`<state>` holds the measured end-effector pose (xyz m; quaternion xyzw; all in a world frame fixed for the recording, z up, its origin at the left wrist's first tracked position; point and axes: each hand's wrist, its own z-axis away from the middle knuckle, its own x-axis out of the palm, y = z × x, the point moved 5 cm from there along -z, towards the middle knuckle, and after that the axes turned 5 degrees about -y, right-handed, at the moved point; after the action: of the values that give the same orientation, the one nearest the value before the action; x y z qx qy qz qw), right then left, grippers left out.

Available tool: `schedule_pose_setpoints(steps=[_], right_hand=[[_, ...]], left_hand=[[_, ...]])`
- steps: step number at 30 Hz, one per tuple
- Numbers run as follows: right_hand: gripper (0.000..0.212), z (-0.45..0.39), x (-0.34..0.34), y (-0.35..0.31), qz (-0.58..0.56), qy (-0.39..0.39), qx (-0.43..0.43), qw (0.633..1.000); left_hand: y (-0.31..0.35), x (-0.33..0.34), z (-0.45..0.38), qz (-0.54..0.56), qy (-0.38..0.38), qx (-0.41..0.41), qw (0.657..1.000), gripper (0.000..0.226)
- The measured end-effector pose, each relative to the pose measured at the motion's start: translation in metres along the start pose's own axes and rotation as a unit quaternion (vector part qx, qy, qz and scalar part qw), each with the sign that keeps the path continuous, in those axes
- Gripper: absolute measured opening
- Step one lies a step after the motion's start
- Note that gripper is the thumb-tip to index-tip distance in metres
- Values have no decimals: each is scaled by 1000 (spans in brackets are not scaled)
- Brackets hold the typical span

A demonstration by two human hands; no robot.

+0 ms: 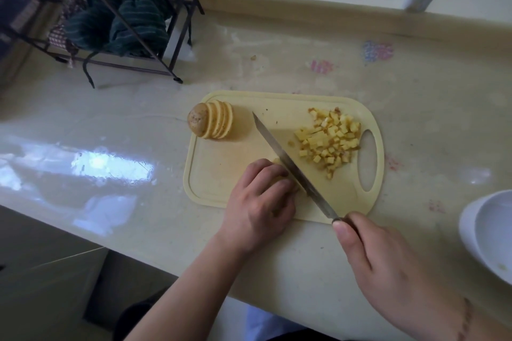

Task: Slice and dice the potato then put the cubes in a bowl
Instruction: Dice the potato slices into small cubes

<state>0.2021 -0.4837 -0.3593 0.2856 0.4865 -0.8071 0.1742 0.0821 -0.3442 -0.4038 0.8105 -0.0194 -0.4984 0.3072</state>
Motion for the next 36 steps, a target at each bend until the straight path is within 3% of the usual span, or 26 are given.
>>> schedule_pose_setpoints(steps=[8, 17, 24, 32, 36], right_hand=[[43, 11, 1, -1, -18, -3, -4, 1000], [61, 23, -1, 8, -15, -29, 40, 999], [43, -16, 4, -6, -18, -15, 4, 1000], [50, -6, -8, 0, -10, -16, 6, 1000], [43, -1, -9, -8, -27, -35, -9, 999]], left_hand=[[-1, 1, 2, 7, 3, 7, 1000, 4], [-4, 1, 2, 12, 3, 8, 1000, 6], [-1, -2, 1, 14, 9, 15, 1000, 4], [-2, -2, 8, -5, 19, 34, 999, 6], [-1, -2, 9, -8, 22, 41, 999, 4]])
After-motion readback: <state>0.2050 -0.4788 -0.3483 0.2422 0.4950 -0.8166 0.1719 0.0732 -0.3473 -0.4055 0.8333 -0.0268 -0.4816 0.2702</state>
